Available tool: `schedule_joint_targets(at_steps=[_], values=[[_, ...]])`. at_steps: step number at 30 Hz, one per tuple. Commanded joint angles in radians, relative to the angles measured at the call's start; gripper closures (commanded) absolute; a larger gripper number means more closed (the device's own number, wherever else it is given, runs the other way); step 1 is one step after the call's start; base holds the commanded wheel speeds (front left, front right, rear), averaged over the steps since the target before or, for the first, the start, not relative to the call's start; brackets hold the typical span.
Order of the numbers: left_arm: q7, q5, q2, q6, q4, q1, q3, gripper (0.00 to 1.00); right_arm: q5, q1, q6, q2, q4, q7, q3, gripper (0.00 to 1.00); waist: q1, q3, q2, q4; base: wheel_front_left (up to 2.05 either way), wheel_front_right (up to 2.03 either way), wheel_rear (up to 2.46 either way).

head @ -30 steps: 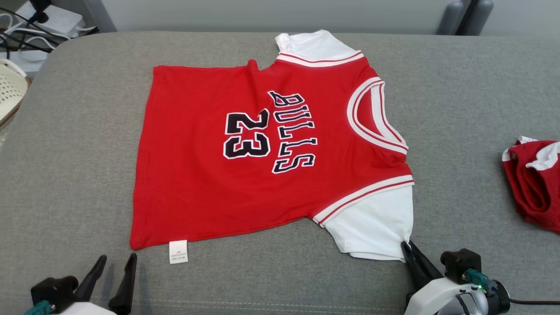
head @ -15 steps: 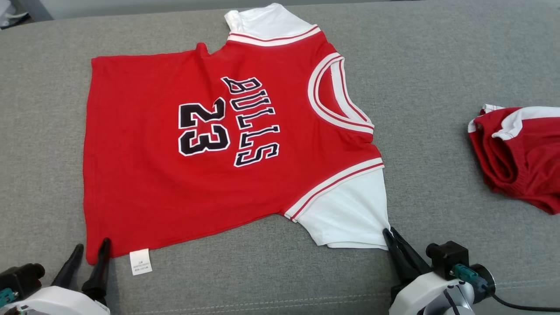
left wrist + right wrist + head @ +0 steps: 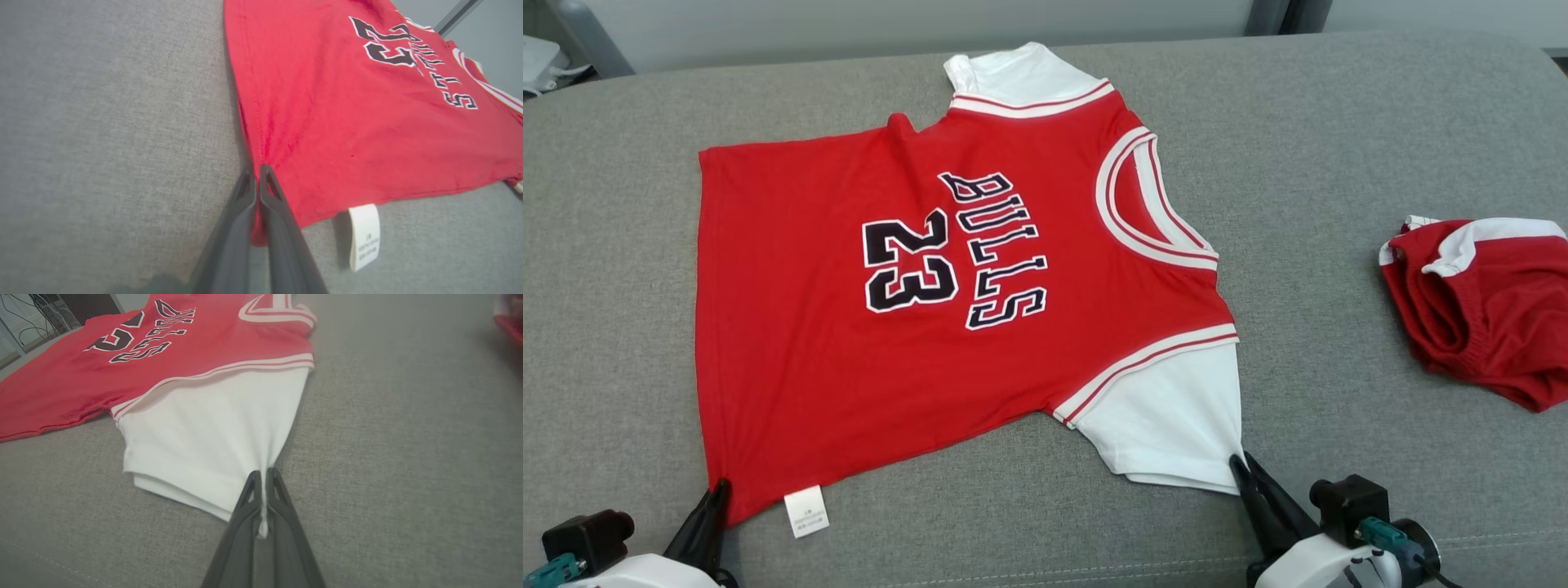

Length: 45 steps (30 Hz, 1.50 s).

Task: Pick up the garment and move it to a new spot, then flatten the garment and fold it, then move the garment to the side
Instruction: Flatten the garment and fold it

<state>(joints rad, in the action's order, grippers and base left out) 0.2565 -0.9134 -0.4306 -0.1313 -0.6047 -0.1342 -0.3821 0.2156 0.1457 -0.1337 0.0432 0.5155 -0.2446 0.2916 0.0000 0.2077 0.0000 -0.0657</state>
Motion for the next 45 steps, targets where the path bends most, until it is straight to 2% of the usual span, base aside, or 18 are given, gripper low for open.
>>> schedule_joint_targets(at_steps=[1, 16, 24, 30, 34, 37, 45], values=[[0.005, 0.012, -0.035, 0.001, -0.001, -0.009, 0.044, 1.00, 0.006, -0.012, 0.003, 0.007, -0.016, 0.009, 0.028, 1.00, 0.0000, -0.020, 0.0000, 0.003, 0.00, 0.00, 0.00], [0.005, 0.144, 0.002, 0.001, -0.148, -0.018, 0.137, 1.00, -0.017, -0.087, 0.003, 0.007, -0.083, 0.195, 0.142, 1.00, 0.0000, -0.115, 0.0000, -0.044, 0.00, 0.00, 0.00], [0.005, 0.211, 0.025, 0.001, -0.185, -0.020, 0.212, 1.00, -0.040, -0.131, 0.003, 0.007, -0.177, 0.239, 0.091, 1.00, 0.0000, -0.144, 0.0000, -0.037, 0.00, 0.00, 0.00], [0.005, 0.230, 0.017, 0.001, -0.178, -0.033, 0.210, 1.00, -0.040, -0.126, 0.003, 0.007, -0.248, 0.228, 0.056, 1.00, 0.0000, -0.133, 0.0000, -0.013, 0.00, 0.00, 0.00], [0.005, 0.191, 0.004, 0.001, -0.153, -0.053, 0.159, 1.00, -0.031, -0.101, 0.003, 0.007, -0.298, 0.215, 0.039, 1.00, 0.0000, -0.116, 0.0000, 0.001, 0.00, 0.00, 0.00], [0.005, 0.115, -0.011, 0.001, -0.134, -0.075, 0.098, 1.00, -0.030, -0.062, 0.003, 0.007, -0.320, 0.192, 0.026, 1.00, 0.0000, -0.092, 0.0000, 0.009, 0.00, 0.00, 0.00], [-0.005, -0.065, -0.107, 0.001, -0.072, -0.173, -0.050, 1.00, -0.053, 0.100, 0.003, 0.007, -0.299, 0.134, -0.028, 1.00, 0.0000, -0.010, 0.0000, 0.036, 0.00, 0.00, 0.00]])
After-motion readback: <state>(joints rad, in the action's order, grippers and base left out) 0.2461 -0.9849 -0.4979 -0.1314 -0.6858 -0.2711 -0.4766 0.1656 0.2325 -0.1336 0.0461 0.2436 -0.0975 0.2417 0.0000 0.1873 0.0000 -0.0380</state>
